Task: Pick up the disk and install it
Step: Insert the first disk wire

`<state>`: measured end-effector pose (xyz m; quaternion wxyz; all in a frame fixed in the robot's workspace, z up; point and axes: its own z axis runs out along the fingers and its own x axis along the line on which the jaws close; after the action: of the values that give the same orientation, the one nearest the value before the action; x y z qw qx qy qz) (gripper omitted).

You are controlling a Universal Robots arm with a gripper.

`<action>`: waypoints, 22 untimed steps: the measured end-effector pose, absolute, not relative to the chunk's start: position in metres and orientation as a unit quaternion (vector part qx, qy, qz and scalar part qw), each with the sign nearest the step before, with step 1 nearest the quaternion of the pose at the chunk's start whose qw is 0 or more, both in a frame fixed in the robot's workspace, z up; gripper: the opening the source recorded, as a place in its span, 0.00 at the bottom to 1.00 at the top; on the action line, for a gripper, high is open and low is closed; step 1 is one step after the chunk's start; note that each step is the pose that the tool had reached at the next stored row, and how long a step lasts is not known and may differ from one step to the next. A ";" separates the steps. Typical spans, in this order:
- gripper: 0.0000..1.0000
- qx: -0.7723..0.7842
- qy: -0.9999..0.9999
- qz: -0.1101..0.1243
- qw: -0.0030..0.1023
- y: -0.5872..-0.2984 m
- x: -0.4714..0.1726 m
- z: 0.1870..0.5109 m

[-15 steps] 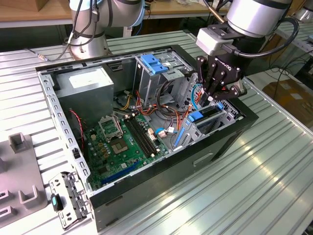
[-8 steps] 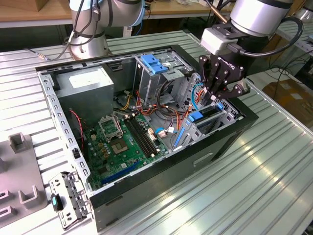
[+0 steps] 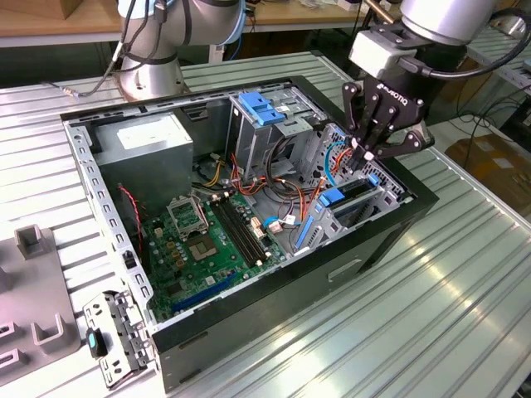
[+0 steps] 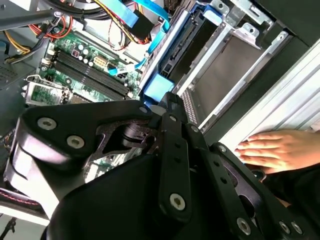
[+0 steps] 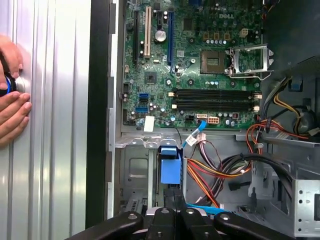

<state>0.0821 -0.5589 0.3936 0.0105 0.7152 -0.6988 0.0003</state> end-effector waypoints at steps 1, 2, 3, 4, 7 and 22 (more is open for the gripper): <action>0.11 0.716 -0.698 -0.001 0.011 -0.559 0.089 0.394; 0.11 0.716 -0.698 -0.001 0.012 -0.559 0.094 0.394; 0.11 0.716 -0.698 -0.002 0.012 -0.559 0.098 0.394; 0.11 0.716 -0.698 -0.002 0.012 -0.559 0.101 0.394; 0.11 0.717 -0.697 -0.002 0.013 -0.558 0.117 0.394; 0.11 0.749 -0.662 -0.002 0.016 -0.554 0.149 0.394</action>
<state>0.1487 -0.5539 0.3941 0.0160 0.7491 -0.6622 -0.0017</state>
